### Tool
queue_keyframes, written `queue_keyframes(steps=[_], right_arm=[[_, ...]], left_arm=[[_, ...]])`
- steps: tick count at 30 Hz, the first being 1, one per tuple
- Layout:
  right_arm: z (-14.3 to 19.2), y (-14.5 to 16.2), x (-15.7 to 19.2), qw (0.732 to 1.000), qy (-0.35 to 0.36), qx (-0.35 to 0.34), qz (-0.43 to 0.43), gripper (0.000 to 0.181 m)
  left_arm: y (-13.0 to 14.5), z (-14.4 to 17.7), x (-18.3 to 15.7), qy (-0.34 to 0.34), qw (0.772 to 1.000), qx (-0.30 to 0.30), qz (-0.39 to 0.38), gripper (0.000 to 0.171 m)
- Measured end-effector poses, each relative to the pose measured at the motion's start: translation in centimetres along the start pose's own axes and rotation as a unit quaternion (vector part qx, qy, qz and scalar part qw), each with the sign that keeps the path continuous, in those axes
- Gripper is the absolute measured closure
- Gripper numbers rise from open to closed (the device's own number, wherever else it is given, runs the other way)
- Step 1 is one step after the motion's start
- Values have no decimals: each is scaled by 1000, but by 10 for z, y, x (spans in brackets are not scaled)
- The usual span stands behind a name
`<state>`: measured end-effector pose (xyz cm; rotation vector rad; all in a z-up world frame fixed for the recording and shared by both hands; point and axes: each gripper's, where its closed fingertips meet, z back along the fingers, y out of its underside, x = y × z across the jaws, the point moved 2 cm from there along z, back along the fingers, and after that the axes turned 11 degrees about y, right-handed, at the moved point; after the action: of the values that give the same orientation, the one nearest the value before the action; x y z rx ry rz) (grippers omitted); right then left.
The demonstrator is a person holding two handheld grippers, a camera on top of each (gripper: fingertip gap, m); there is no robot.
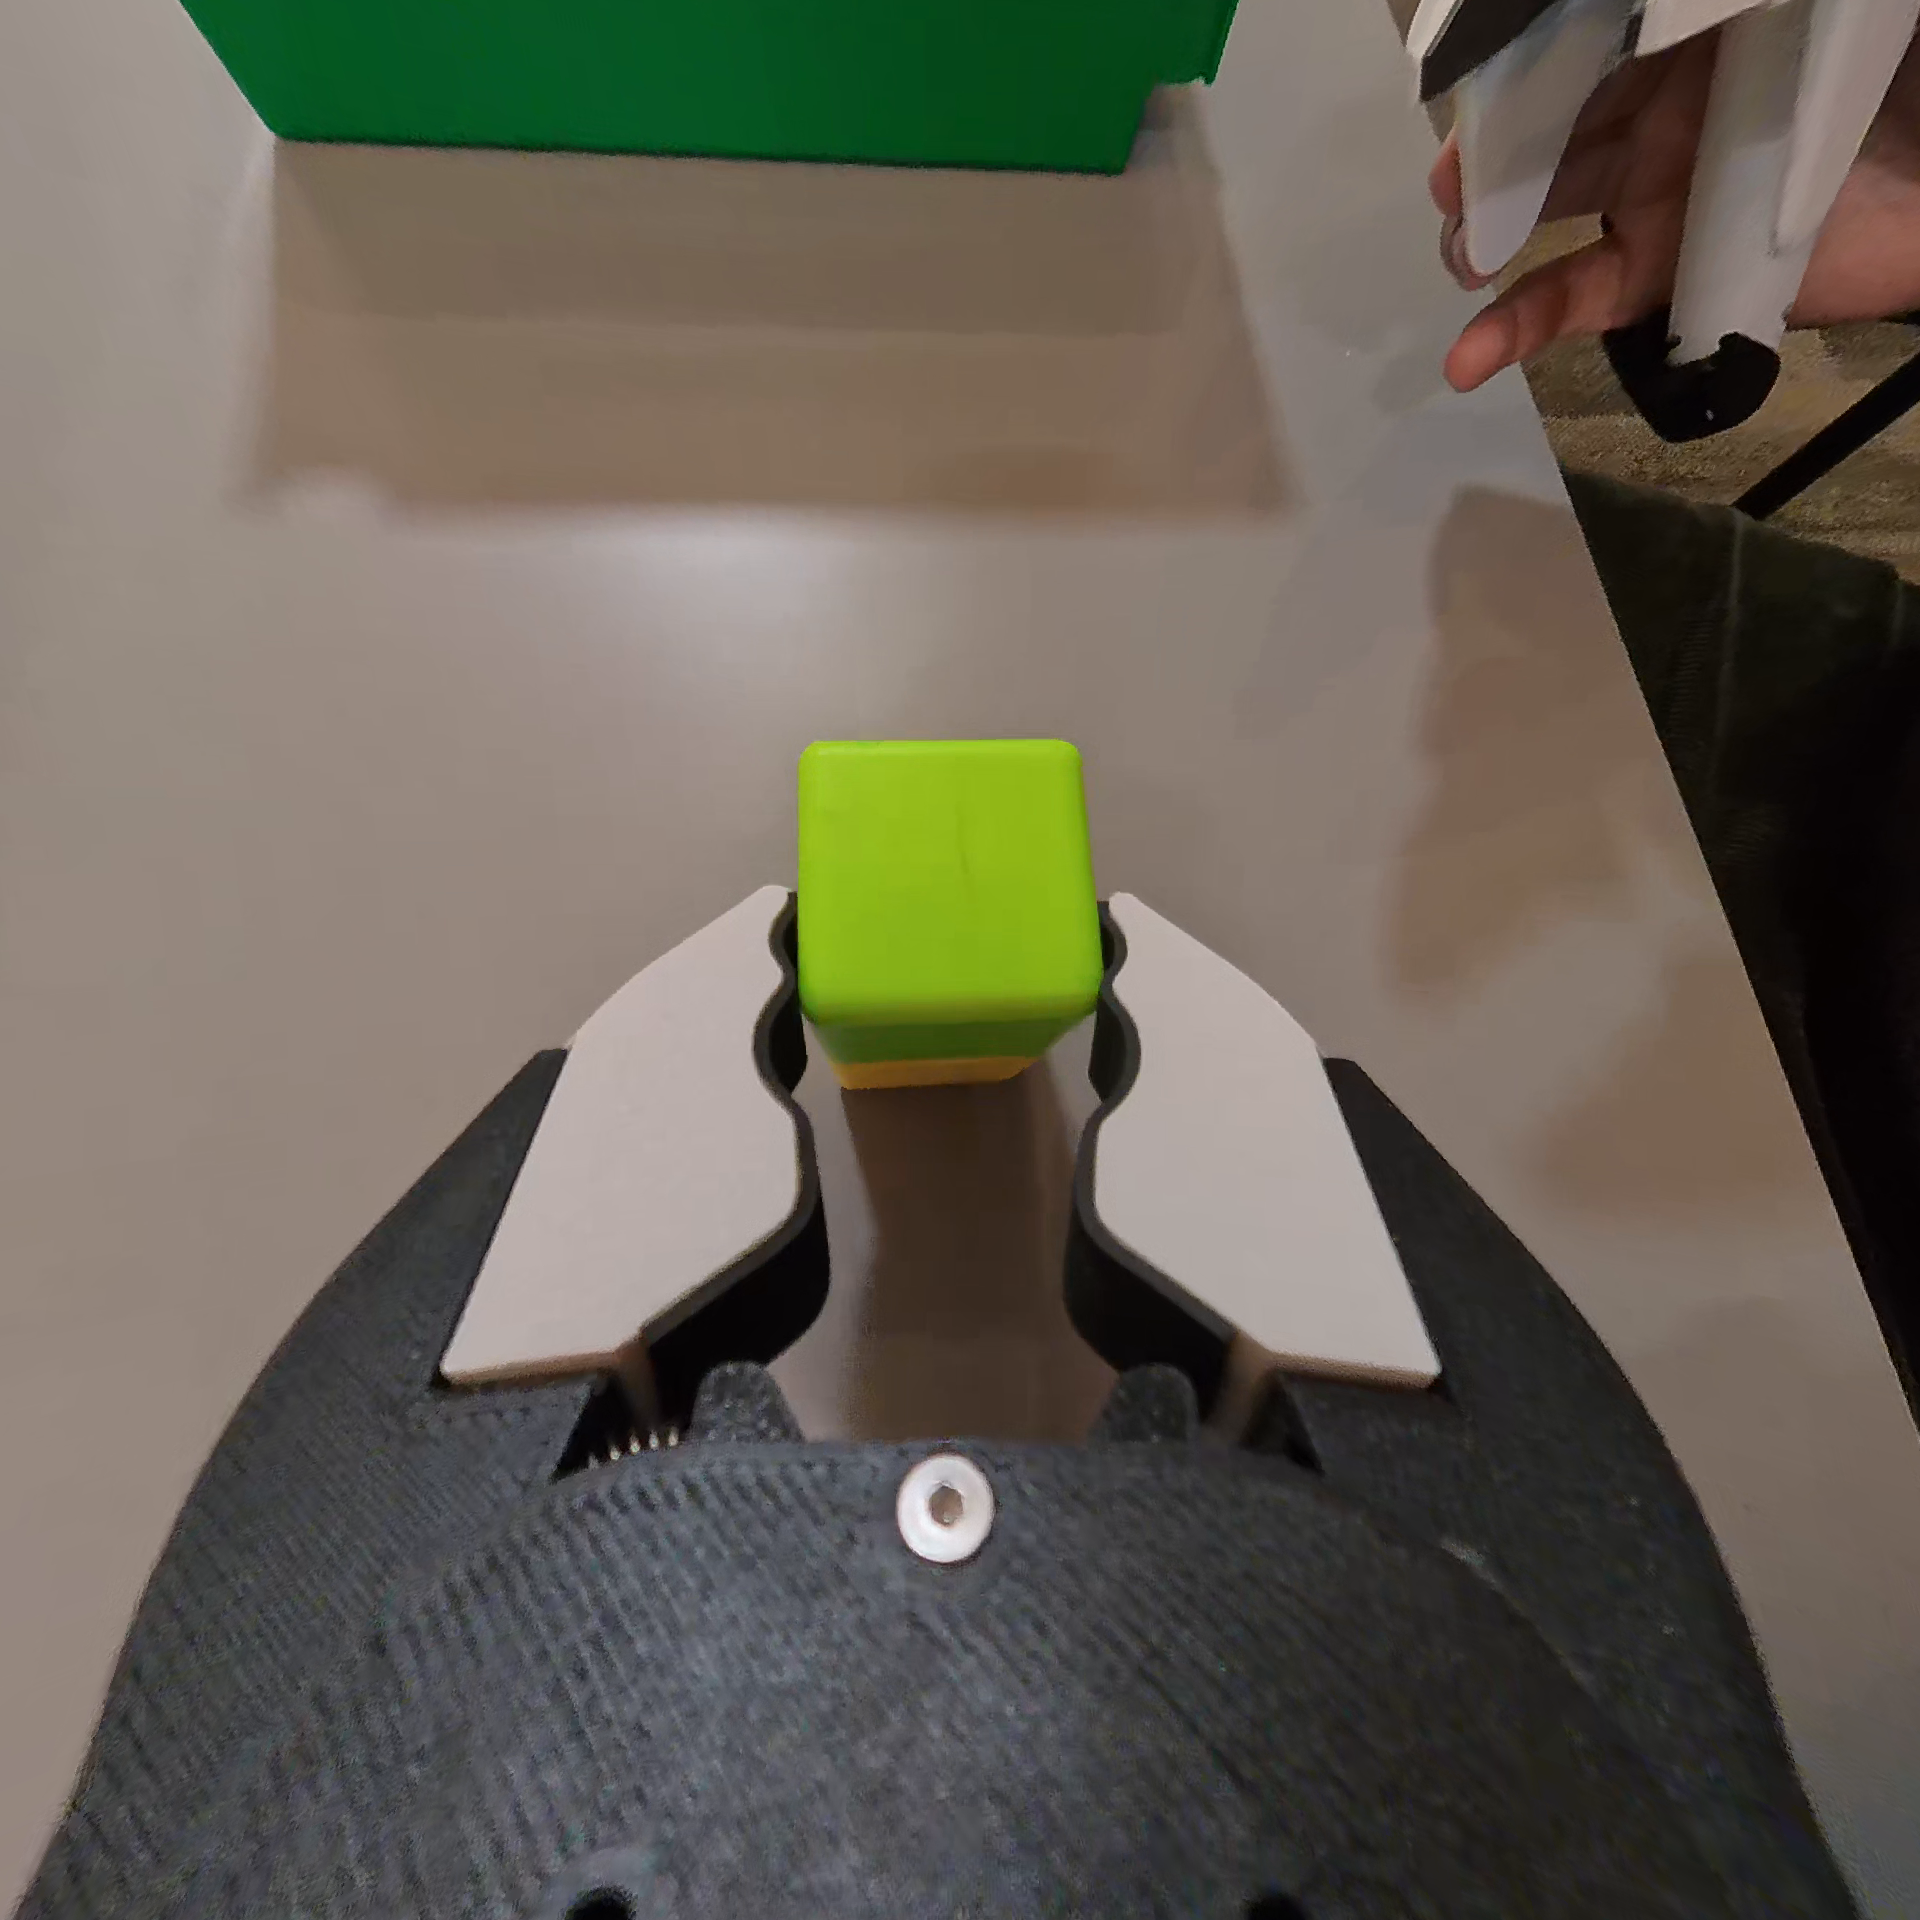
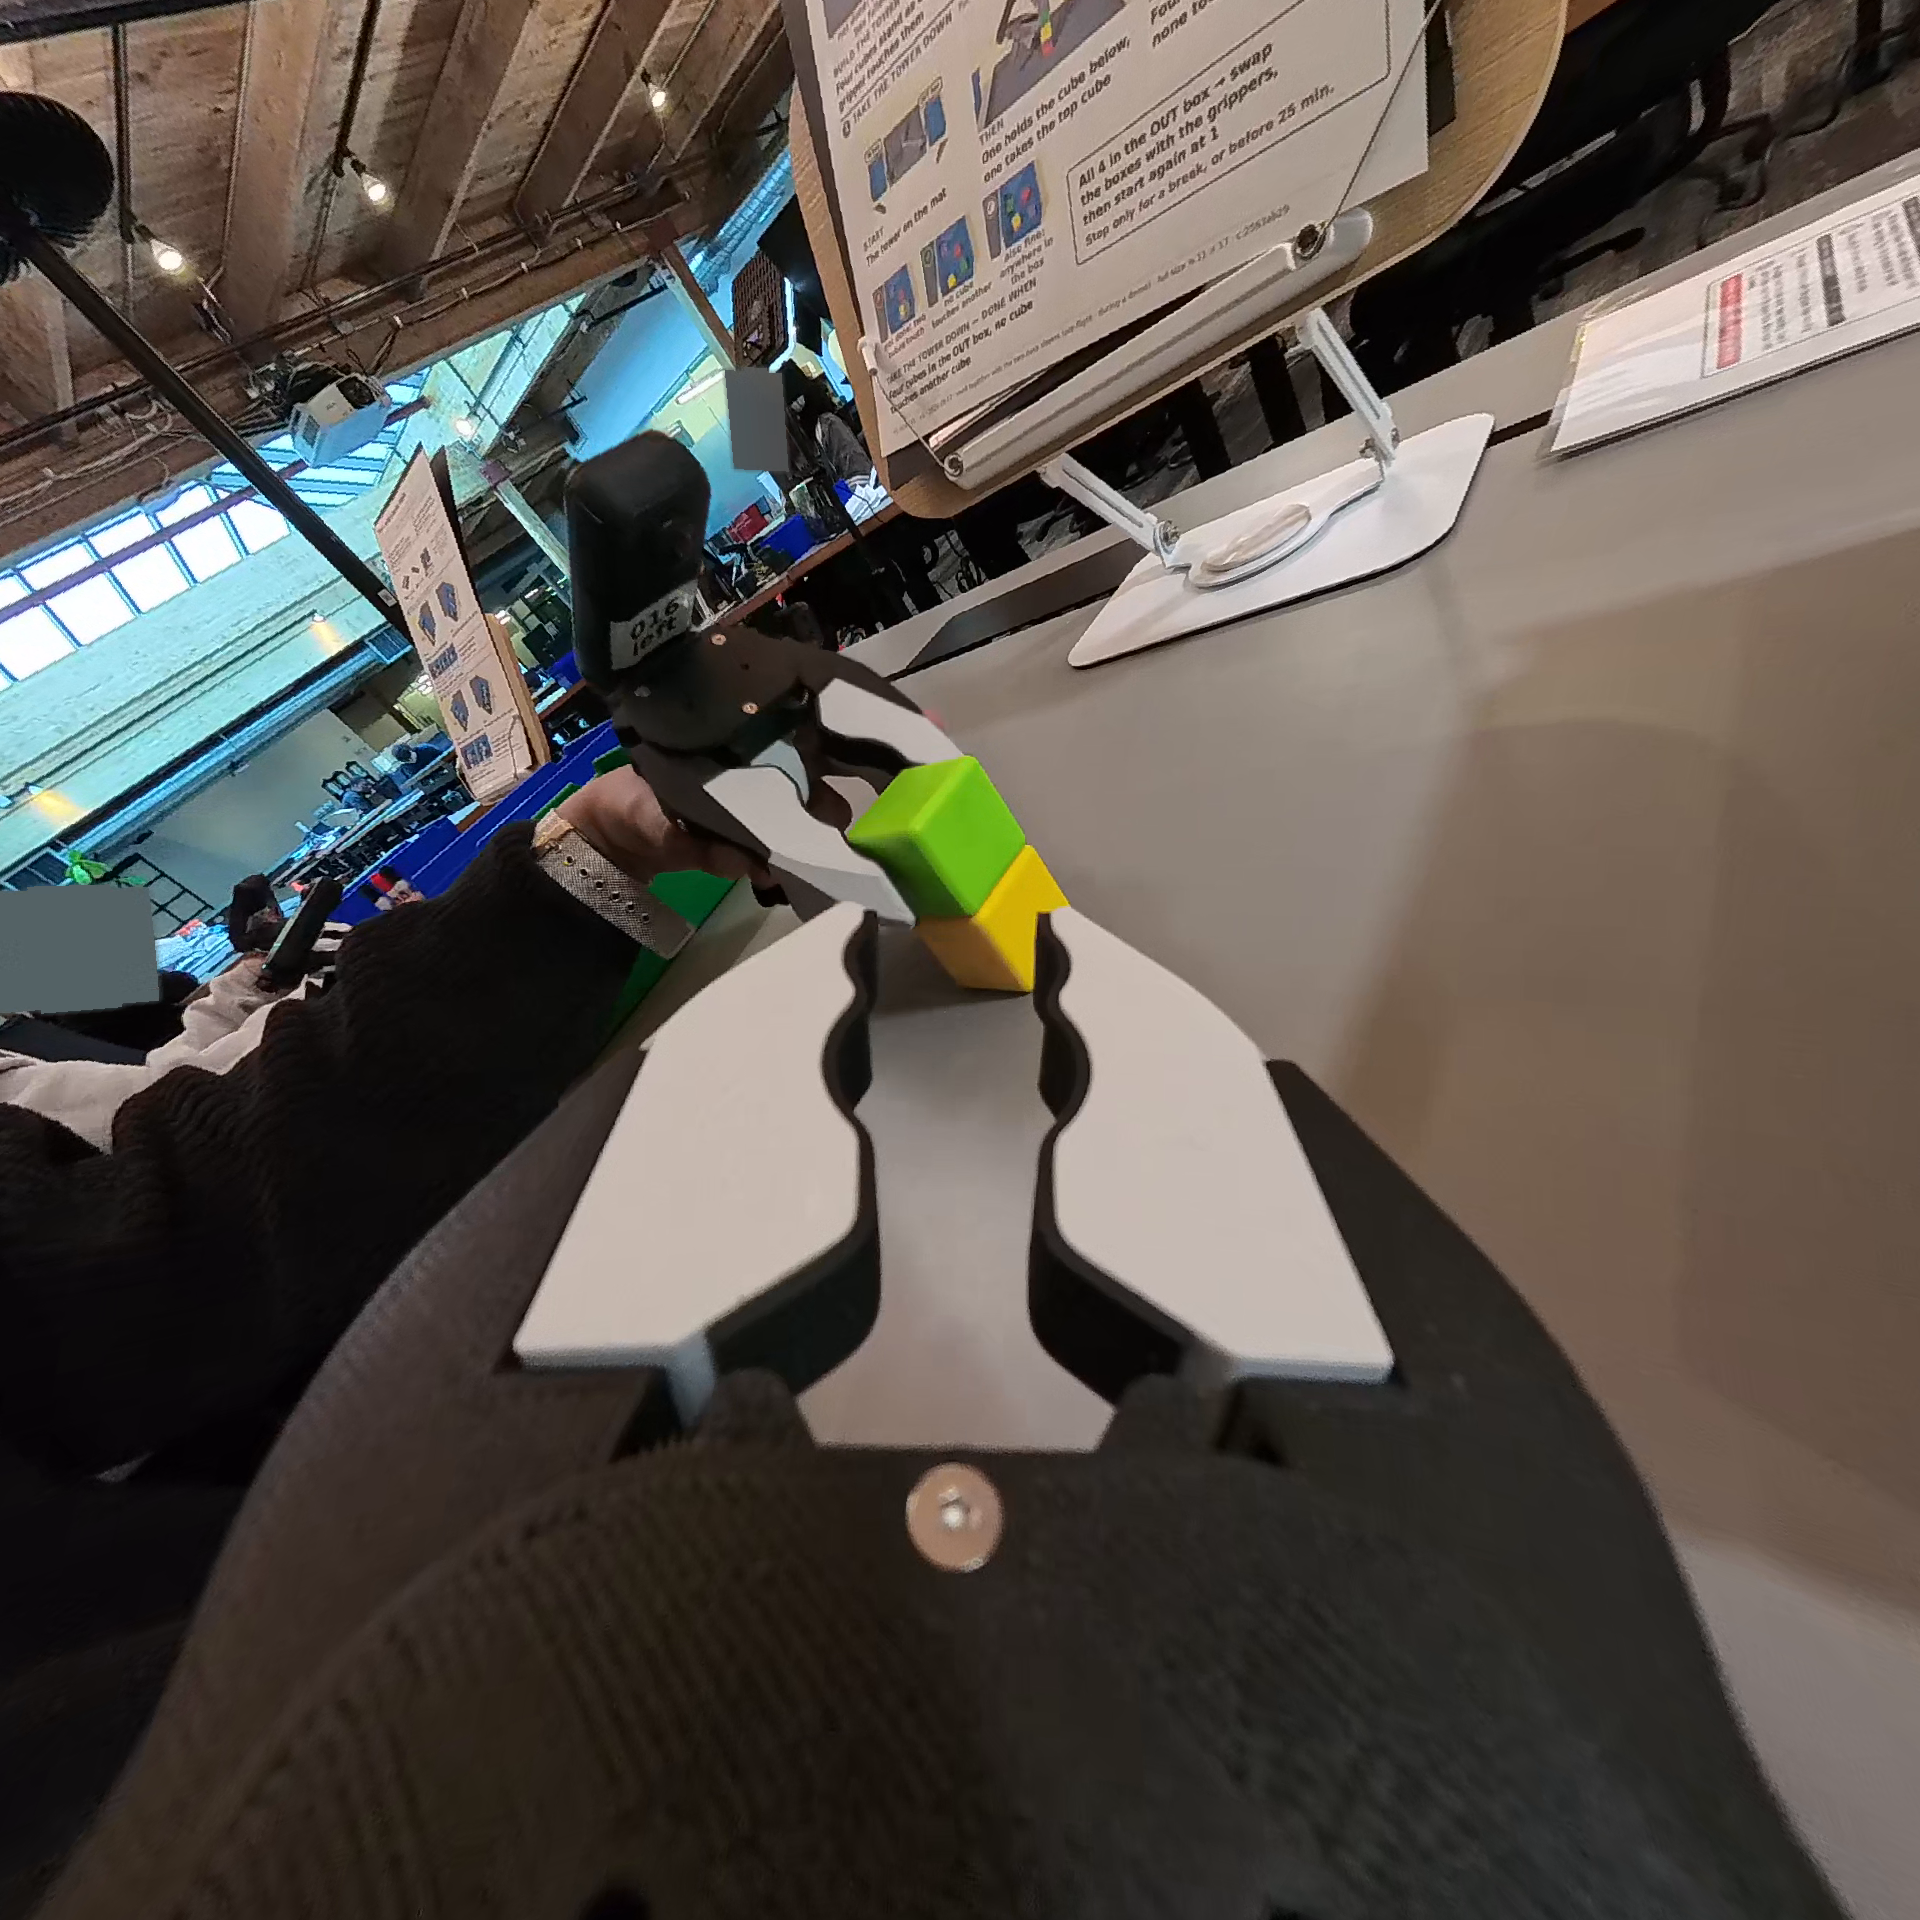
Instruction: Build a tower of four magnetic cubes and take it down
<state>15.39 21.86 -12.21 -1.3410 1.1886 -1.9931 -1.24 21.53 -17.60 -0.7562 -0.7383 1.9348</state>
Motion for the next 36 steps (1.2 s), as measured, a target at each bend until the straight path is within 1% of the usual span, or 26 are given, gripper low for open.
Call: queue_keyframes(steps=[8, 14, 25, 36], right_arm=[[-6, 1, 4, 1000, -12, 5, -5, 152], [-13, 3, 9, 1000, -23, 13, -3, 152], [-17, 5, 13, 999, -31, 18, -2, 152], [-17, 5, 13, 999, -31, 18, -3, 152]], left_arm=[[20, -4, 2, -8, 999, 26, 22, 118], [28, -6, 3, -18, 999, 26, 31, 122], [32, -3, 2, -25, 999, 28, 39, 123], [35, -5, 7, -39, 998, 37, 44, 117]])
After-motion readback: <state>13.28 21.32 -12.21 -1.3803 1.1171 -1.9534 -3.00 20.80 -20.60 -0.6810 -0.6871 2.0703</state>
